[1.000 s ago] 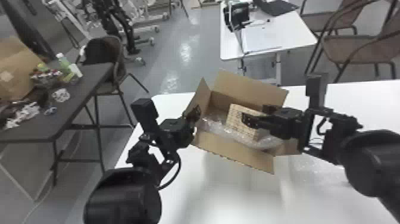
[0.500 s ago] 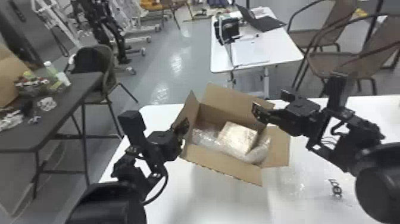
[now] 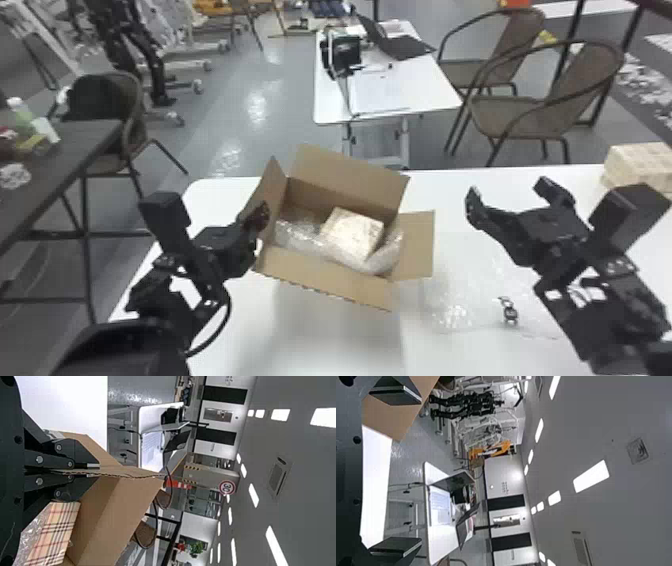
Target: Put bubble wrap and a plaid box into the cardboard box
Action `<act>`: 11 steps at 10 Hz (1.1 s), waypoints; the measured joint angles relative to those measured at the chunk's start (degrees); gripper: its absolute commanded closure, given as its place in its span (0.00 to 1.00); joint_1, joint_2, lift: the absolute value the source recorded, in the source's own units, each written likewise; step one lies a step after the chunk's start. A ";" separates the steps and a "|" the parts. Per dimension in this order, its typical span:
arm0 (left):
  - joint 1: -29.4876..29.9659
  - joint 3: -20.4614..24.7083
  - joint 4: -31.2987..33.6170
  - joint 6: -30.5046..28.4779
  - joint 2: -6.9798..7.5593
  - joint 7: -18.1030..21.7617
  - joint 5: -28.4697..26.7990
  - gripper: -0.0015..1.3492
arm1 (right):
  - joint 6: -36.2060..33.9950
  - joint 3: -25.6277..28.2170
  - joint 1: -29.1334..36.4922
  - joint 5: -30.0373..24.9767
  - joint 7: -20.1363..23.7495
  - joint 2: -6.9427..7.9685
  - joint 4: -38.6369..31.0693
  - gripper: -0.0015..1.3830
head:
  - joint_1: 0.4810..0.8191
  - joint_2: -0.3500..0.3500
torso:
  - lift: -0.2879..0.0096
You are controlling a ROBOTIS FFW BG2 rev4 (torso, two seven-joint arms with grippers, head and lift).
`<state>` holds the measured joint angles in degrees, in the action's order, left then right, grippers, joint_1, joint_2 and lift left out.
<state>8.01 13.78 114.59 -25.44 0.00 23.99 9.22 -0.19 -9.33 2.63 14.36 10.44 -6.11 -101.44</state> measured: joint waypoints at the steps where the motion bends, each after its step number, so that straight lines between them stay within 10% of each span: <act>1: 0.18 0.20 0.01 0.03 0.00 -0.16 0.05 0.91 | 0.11 1.95 2.99 -1.03 -0.82 0.18 -1.43 0.05 | 0.53 0.68 | 0.60; 8: 1.18 1.08 0.02 0.13 0.00 -1.61 0.32 0.90 | 5.22 6.60 17.90 -4.18 -9.06 0.27 -4.36 0.05 | 0.63 0.59 | 0.60; 11: 1.56 -0.44 -0.63 -0.61 0.00 -13.33 2.63 0.90 | 5.03 6.69 17.88 -3.99 -9.03 0.31 -3.74 0.06 | 0.63 0.62 | 0.60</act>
<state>9.57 13.33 113.96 -26.05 0.00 10.67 11.85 4.84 -2.64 20.52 10.37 1.41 -5.80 -105.19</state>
